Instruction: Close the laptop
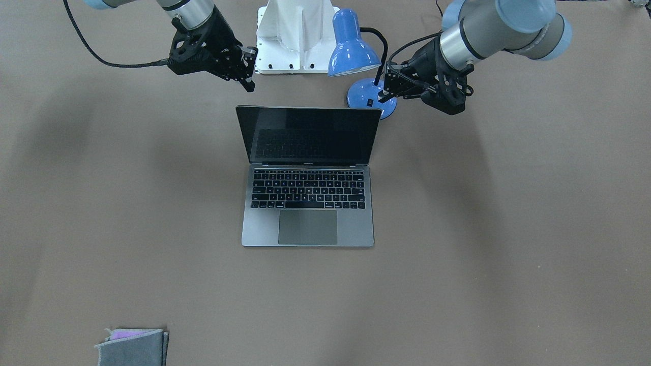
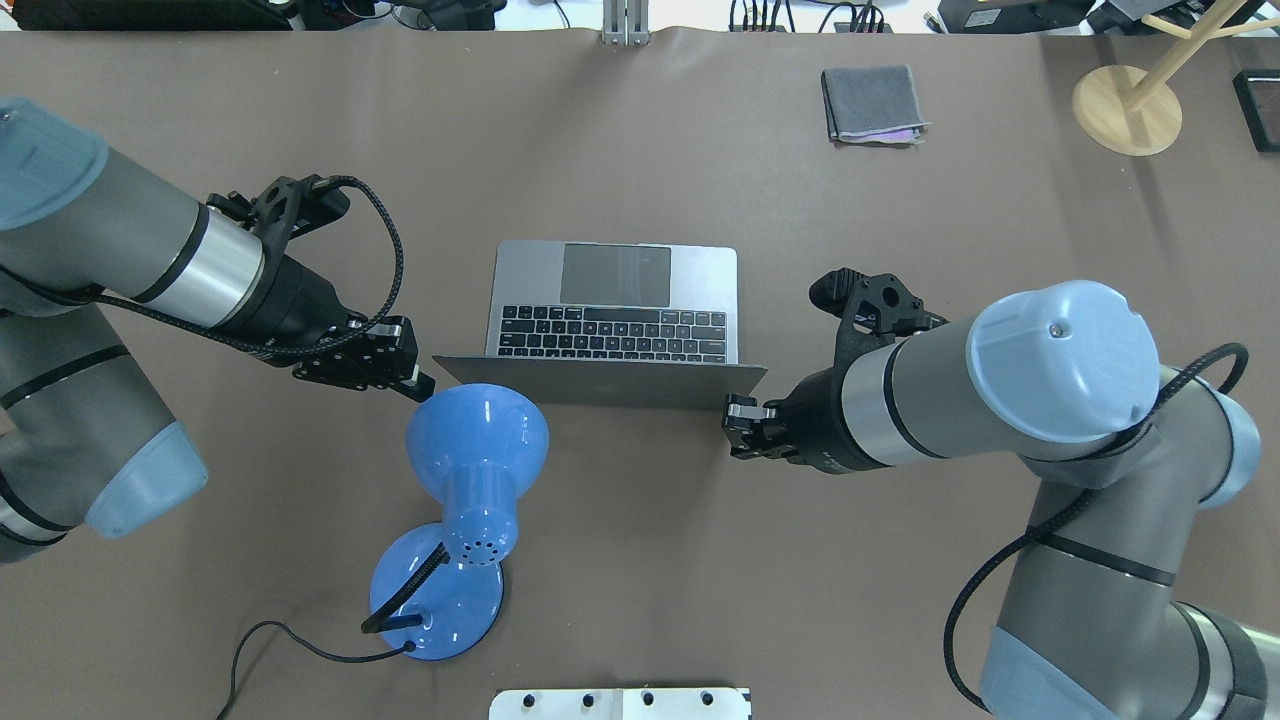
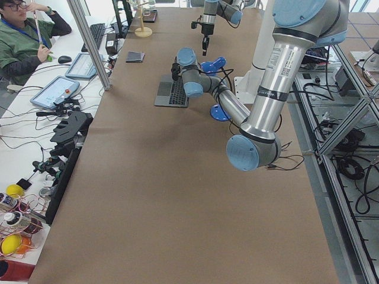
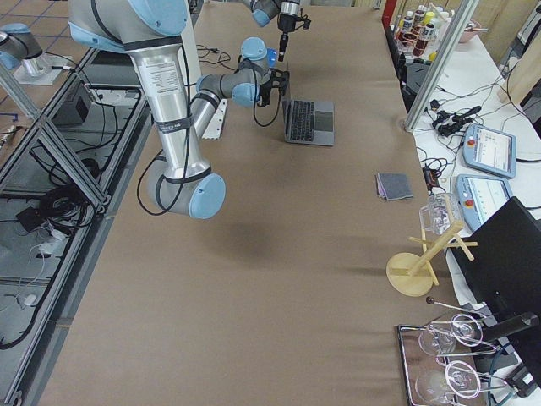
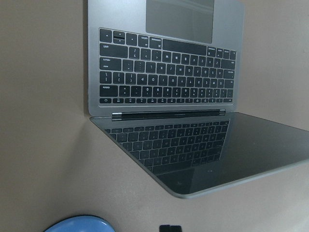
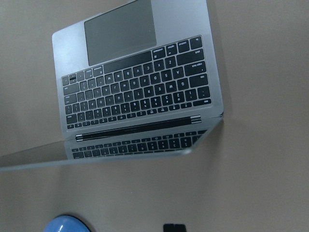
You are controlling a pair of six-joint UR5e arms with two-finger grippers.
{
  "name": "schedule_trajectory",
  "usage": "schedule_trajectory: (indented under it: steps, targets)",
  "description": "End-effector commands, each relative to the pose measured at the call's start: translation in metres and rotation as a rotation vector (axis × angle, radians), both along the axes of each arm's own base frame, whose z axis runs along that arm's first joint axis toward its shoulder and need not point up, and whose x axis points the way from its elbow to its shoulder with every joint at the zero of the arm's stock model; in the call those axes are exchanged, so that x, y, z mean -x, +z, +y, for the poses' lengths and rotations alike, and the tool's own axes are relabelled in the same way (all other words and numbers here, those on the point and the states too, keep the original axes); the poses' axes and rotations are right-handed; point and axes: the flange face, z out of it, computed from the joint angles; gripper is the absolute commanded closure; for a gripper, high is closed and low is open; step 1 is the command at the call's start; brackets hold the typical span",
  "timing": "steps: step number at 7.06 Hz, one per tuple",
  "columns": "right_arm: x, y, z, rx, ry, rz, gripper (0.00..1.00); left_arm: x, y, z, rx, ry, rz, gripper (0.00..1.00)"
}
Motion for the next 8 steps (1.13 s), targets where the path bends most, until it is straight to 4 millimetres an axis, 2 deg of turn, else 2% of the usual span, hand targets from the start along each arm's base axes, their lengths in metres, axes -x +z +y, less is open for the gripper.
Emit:
schedule_trajectory:
  steps: [1, 3, 8]
  targets:
    - [0.002, -0.001, -0.025, 0.0, 0.039, 0.011, 1.0, -0.004, -0.005, 0.001, -0.006, -0.002, 0.005, 1.0]
    - [0.002, 0.0, -0.032, 0.001, 0.049, 0.017, 1.0, -0.018, -0.012, 0.006, 0.011, -0.007, 0.004, 1.0]
    - [-0.003, 0.003, -0.043, 0.006, 0.07, 0.026, 1.0, -0.022, -0.009, 0.003, 0.005, -0.017, -0.004, 1.0]
